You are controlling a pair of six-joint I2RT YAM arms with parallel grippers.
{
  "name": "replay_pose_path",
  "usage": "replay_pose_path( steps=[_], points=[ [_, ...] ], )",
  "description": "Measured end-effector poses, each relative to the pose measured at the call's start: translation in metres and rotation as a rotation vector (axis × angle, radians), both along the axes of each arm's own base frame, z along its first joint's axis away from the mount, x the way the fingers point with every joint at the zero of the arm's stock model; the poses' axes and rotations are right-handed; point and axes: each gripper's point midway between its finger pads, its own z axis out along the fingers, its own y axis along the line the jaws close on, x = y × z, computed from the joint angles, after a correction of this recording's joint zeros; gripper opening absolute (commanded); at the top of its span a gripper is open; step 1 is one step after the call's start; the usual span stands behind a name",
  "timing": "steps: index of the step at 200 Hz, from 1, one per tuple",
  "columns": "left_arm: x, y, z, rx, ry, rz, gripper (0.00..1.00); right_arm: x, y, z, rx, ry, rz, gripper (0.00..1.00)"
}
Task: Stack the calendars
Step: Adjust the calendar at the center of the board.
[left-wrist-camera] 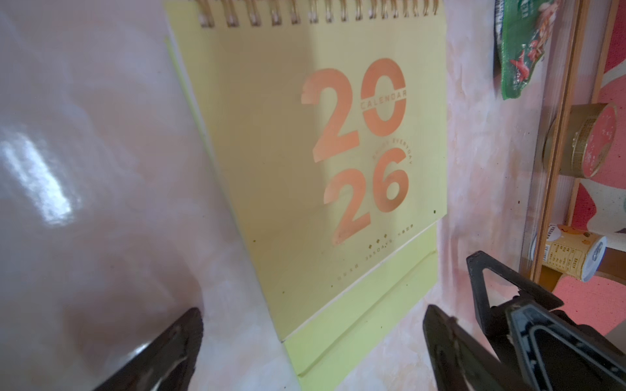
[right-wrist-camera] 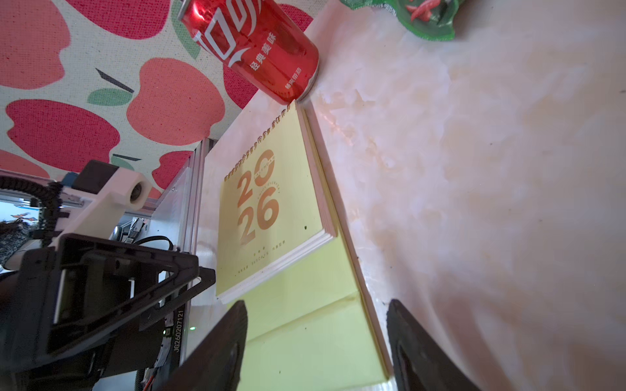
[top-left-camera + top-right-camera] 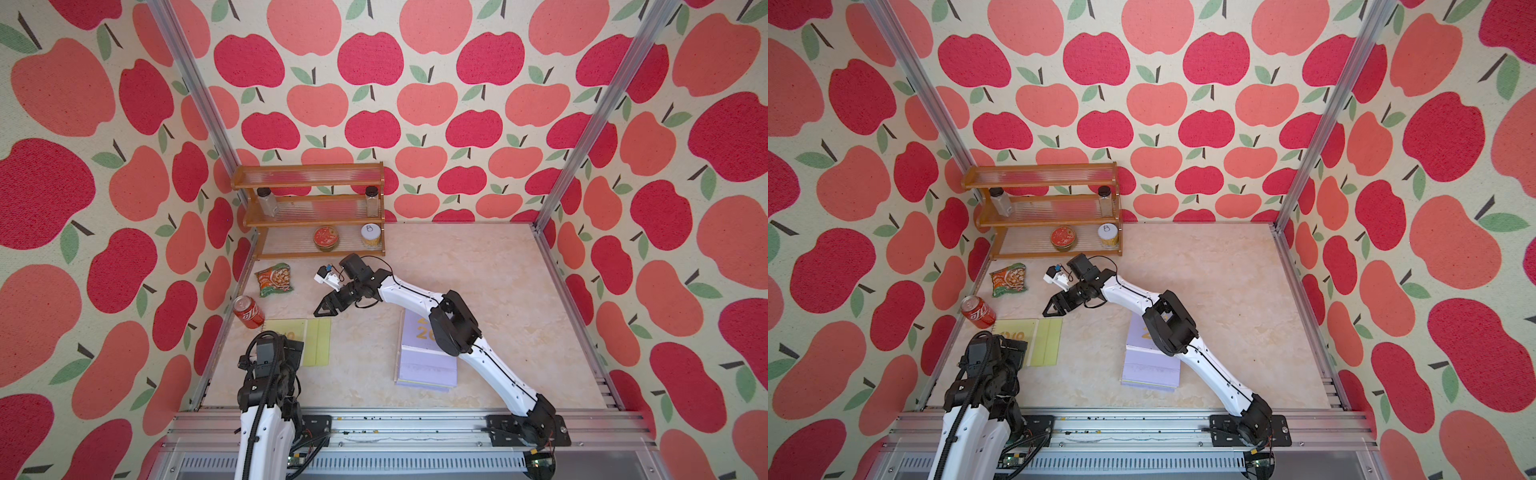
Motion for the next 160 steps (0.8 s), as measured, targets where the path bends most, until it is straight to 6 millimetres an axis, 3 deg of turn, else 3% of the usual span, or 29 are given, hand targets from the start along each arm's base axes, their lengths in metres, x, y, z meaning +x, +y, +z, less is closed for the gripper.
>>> replay_pose_path(
  steps=[82,160],
  points=[
    [0.016,0.007,0.004,-0.013,-0.110,0.045,0.99,0.011,0.017,-0.014,0.043,0.022,-0.031,0.68],
    [0.031,0.005,0.006,-0.040,-0.157,0.031,1.00,0.002,0.017,-0.016,0.038,0.056,-0.005,0.67]
  ],
)
